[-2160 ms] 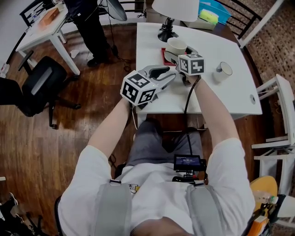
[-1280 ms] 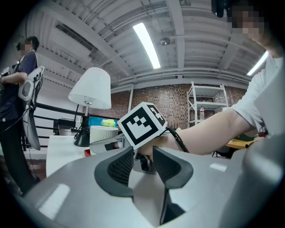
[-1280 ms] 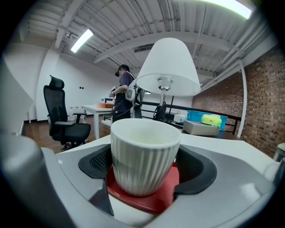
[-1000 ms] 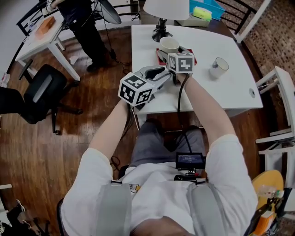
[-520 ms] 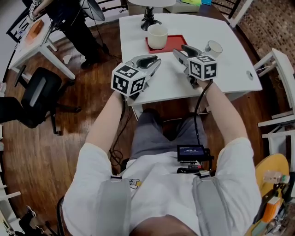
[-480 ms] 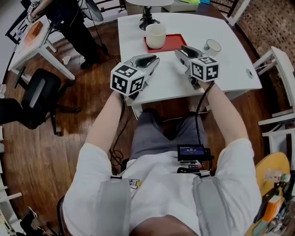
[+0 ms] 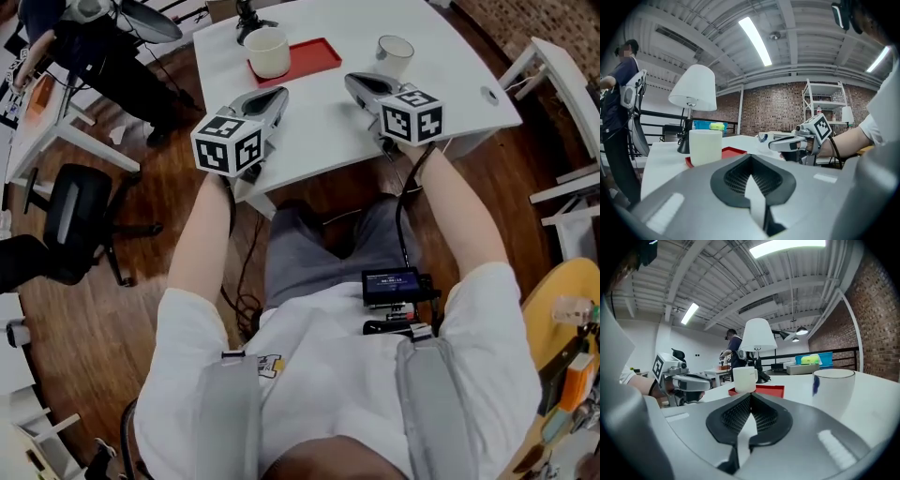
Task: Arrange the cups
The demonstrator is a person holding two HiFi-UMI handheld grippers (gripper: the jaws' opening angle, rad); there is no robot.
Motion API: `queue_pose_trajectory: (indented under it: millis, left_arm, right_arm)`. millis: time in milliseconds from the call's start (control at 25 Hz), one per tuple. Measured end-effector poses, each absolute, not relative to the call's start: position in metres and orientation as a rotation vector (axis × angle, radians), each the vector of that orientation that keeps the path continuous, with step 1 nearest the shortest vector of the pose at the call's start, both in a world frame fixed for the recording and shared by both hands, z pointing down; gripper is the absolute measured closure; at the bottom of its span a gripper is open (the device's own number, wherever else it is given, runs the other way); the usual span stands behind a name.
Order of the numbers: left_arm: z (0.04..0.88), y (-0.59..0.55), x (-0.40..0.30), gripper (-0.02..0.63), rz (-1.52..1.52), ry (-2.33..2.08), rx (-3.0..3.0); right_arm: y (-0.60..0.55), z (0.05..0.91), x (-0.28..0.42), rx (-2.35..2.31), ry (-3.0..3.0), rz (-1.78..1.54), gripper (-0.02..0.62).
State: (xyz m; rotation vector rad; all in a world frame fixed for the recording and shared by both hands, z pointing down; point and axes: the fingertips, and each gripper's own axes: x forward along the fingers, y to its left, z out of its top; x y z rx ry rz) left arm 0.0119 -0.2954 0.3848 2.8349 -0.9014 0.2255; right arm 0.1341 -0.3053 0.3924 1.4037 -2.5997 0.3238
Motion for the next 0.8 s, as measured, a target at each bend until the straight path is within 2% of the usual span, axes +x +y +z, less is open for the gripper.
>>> queue_pose_trajectory:
  millis: [800]
  left_arm:
    - [0.373, -0.301, 0.022, 0.606, 0.22, -0.934, 2.843]
  right_arm:
    - [-0.315, 0.389, 0.142, 1.404, -2.563, 0.367, 0.595]
